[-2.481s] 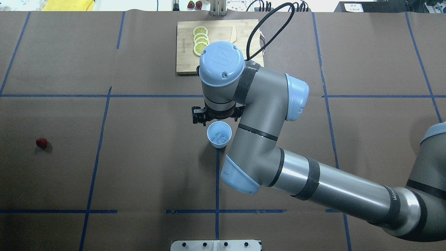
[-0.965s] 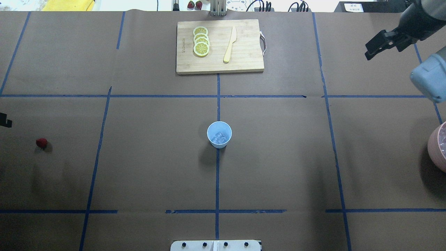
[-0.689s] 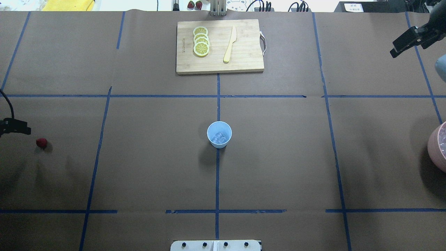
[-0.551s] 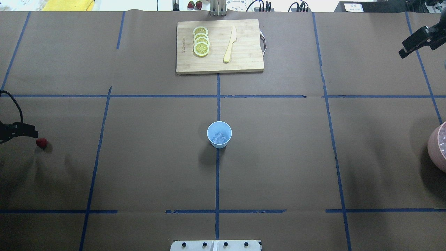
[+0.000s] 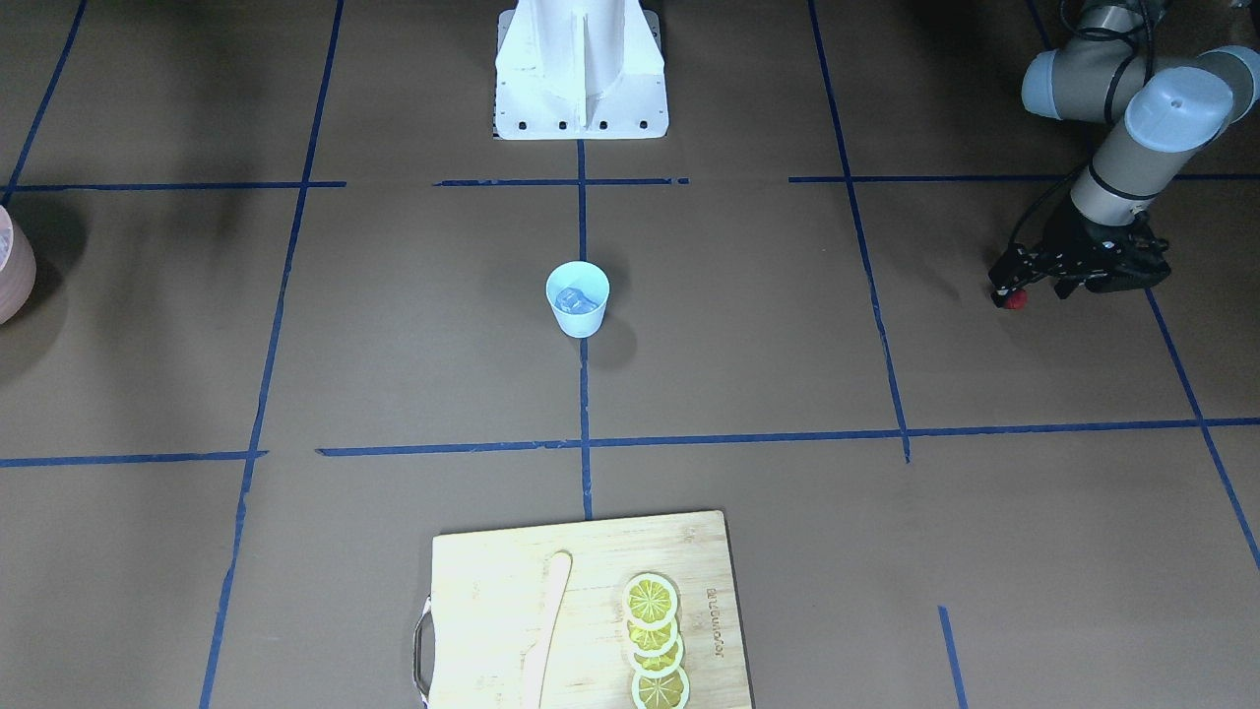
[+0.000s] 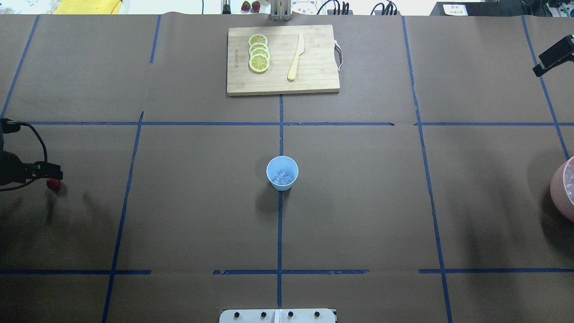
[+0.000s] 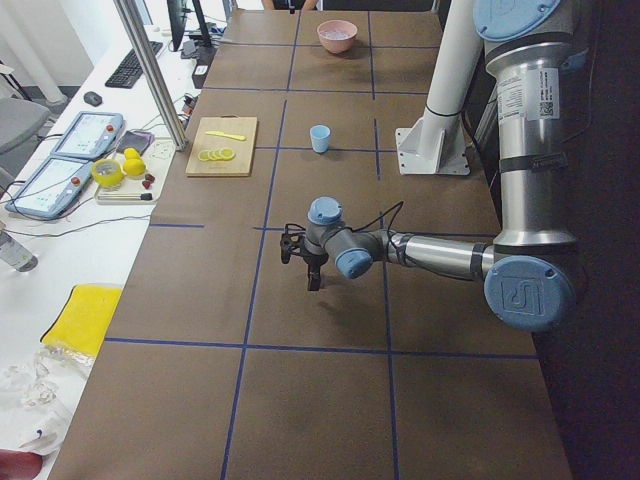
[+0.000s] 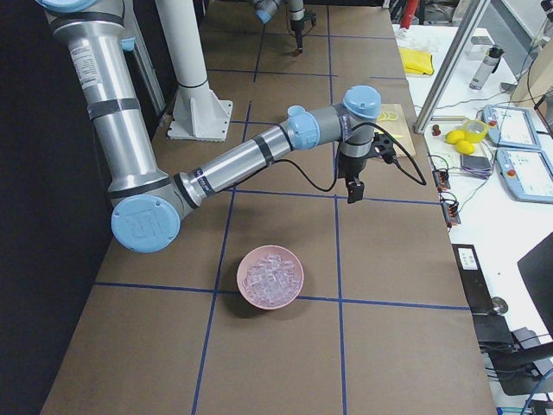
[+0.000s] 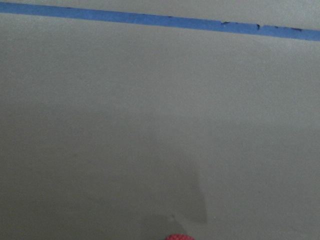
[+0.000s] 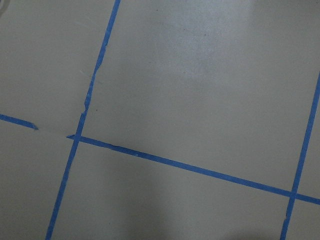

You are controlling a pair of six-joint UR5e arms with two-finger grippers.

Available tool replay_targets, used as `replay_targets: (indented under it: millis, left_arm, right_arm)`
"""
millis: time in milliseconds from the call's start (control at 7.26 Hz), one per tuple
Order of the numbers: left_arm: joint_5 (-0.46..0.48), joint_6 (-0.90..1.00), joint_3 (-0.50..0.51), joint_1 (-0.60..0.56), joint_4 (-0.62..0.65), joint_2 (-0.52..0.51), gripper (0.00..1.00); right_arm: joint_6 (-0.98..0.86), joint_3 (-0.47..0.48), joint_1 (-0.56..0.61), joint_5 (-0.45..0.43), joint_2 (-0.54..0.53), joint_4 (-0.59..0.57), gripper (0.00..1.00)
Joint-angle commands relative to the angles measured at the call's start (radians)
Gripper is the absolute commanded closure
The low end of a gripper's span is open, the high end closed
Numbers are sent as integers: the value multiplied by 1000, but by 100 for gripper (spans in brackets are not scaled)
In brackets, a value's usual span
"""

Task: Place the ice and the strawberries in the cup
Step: 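Lower the left gripper and close it on the red strawberry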

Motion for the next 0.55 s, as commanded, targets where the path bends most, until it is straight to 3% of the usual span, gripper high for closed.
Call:
replay_targets:
  millis: [0,413]
  left_arm:
    - [-1,-7,15,1,-11,-7,6]
    - [-7,-9,15,9,-11,-7,16]
  right_arm:
    - [1,1,1,0,-3,0,1]
    - [1,1,1,0,-7,0,1]
